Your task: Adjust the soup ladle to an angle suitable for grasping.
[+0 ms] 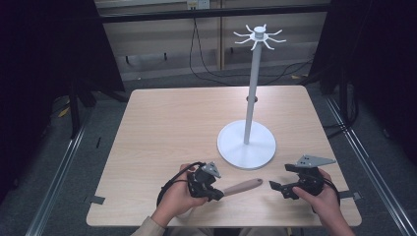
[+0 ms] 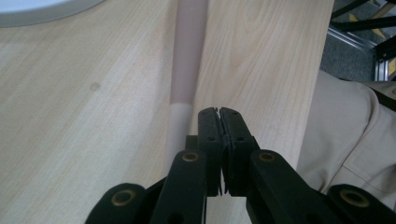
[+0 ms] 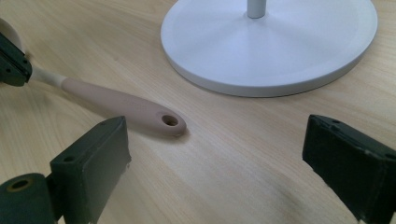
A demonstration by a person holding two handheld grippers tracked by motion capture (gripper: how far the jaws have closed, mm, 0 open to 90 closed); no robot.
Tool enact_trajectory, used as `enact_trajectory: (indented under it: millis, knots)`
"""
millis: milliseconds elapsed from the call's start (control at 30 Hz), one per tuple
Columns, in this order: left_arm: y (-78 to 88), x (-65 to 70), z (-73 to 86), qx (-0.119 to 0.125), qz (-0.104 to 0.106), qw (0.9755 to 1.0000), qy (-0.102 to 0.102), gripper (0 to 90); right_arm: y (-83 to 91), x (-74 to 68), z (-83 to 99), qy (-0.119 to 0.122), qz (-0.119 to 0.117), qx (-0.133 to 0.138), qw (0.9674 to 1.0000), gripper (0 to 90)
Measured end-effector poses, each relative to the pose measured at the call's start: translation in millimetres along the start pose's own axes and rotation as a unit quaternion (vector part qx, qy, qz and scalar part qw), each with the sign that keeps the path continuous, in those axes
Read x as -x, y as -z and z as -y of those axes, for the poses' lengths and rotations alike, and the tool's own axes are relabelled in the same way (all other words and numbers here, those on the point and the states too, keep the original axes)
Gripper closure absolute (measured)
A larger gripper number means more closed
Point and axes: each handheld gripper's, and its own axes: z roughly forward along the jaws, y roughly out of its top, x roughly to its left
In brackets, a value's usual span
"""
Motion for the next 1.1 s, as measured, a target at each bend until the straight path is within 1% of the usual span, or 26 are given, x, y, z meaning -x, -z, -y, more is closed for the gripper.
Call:
enact_trajectory:
  millis: [33, 67, 167, 200, 233, 267, 300, 333, 367, 400, 433, 467, 500, 567, 600, 667, 700, 733, 833, 867, 900, 933, 967, 1033, 1067, 1100]
  knots:
    - [-1.3, -0.3, 0.0, -0.004, 0.000, 1.0000, -0.005, 87.9, 0.1, -0.2, 0.0, 0.000, 0.001, 0.000, 1.0000, 7.1]
    - [-5.6, 0.9, 0.6, -0.003, 0.004, 1.0000, 0.007, 88.0, 0.1, -0.8, -0.2, 0.000, 0.001, 0.000, 1.0000, 7.1]
    - [-9.2, 1.9, 1.2, -0.005, 0.007, 0.9999, 0.013, 88.1, -0.1, -1.1, -0.3, -0.001, 0.000, -0.001, 1.0000, 7.1]
    - [-12.5, 2.5, 1.3, -0.016, 0.009, 0.9998, 0.009, 88.1, -0.2, -0.9, -0.2, 0.000, 0.000, -0.001, 1.0000, 7.1]
    - [-14.9, 3.2, 1.5, -0.017, 0.009, 0.9998, 0.009, 88.1, -0.3, -0.7, -0.1, 0.001, 0.001, -0.001, 1.0000, 7.1]
    - [-16.2, 2.3, 1.0, -0.031, 0.010, 0.9995, -0.004, 88.0, -0.1, -0.8, -0.1, -0.001, 0.002, -0.001, 1.0000, 7.1]
    - [-16.2, 2.3, 1.0, -0.031, 0.010, 0.9995, -0.004, 87.8, -0.1, -0.8, -0.1, -0.001, 0.002, -0.001, 1.0000, 7.1]
    - [-21.2, 4.0, 1.0, -0.035, 0.009, 0.9993, -0.004, 87.7, 0.1, -0.7, -0.3, 0.000, 0.002, 0.000, 1.0000, 7.1]
    - [-22.5, 4.9, 0.8, -0.035, 0.009, 0.9993, -0.003, 87.7, 0.2, -0.7, -0.3, 0.000, 0.002, 0.000, 1.0000, 7.1]
    - [-22.5, 3.9, -0.1, -0.041, 0.012, 0.9990, -0.015, 87.8, 0.2, -0.7, -0.3, 0.000, 0.002, 0.001, 1.0000, 7.1]
    - [-23.7, 5.4, -0.2, -0.033, 0.013, 0.9993, -0.008, 87.8, 0.2, -0.8, -0.3, -0.001, 0.002, 0.000, 1.0000, 7.1]
    - [-24.1, 6.6, -0.5, -0.030, 0.007, 0.9995, -0.002, 87.9, 0.1, -0.9, -0.3, 0.000, 0.001, 0.000, 1.0000, 7.1]
    - [-24.1, 6.6, -0.5, -0.030, 0.007, 0.9995, -0.002, 88.2, 0.1, -0.9, -0.3, 0.000, 0.001, 0.000, 1.0000, 7.1]
    - [-24.3, 5.7, -0.2, -0.022, 0.000, 0.9997, 0.008, 88.8, -0.1, -1.0, -0.3, -0.001, 0.001, -0.001, 1.0000, 7.1]
    - [-22.5, 3.3, -0.5, -0.032, -0.007, 0.9995, -0.001, 89.2, 0.0, -0.9, -0.3, -0.001, 0.002, -0.001, 1.0000, 7.1]
    - [-22.3, 2.3, 0.5, -0.022, -0.013, 0.9995, 0.016, 89.6, 0.3, -0.9, -0.4, -0.001, 0.002, 0.000, 1.0000, 7.1]
    - [-22.3, 2.3, 0.5, -0.022, -0.013, 0.9995, 0.016, 90.0, 0.2, -0.8, -0.5, 0.001, 0.002, 0.001, 1.0000, 7.1]
    - [-22.0, 1.7, 1.0, -0.019, -0.017, 0.9994, 0.025, 90.0, 0.3, -0.7, -0.5, 0.001, 0.002, 0.001, 1.0000, 7.1]
    - [-22.3, 1.9, 0.7, -0.019, -0.018, 0.9992, 0.029, 90.0, 0.3, -0.6, -0.6, -0.001, 0.001, 0.002, 1.0000, 7.1]
    - [-20.5, -0.4, -0.2, -0.034, -0.023, 0.9990, 0.016, 90.0, 0.2, -0.7, -0.7, 0.000, 0.001, 0.002, 1.0000, 7.1]
    - [-21.9, 1.3, 0.0, -0.021, -0.025, 0.9988, 0.036, 90.0, 0.2, -0.9, -0.7, 0.000, 0.000, 0.002, 1.0000, 7.1]
    - [-20.6, -0.7, -0.3, -0.031, -0.024, 0.9990, 0.023, 90.0, 0.4, -1.1, -0.8, -0.001, 0.001, 0.001, 1.0000, 7.1]
    - [-21.3, -0.4, 0.0, -0.024, -0.024, 0.9989, 0.031, 90.0, 0.4, -1.2, -0.8, -0.001, 0.001, 0.001, 1.0000, 7.1]
    - [-20.4, -2.2, -0.1, -0.026, -0.028, 0.9987, 0.034, 90.0, 0.3, -1.4, -0.9, -0.002, 0.001, 0.001, 1.0000, 7.1]
    - [-20.7, -2.2, 0.2, -0.019, -0.029, 0.9984, 0.044, 90.0, 0.4, -1.4, -0.9, -0.001, 0.001, 0.001, 1.0000, 7.1]
    - [-20.7, -2.2, 0.2, -0.019, -0.029, 0.9984, 0.044, 90.0, 0.4, -1.4, -0.9, -0.001, 0.001, 0.001, 1.0000, 7.1]
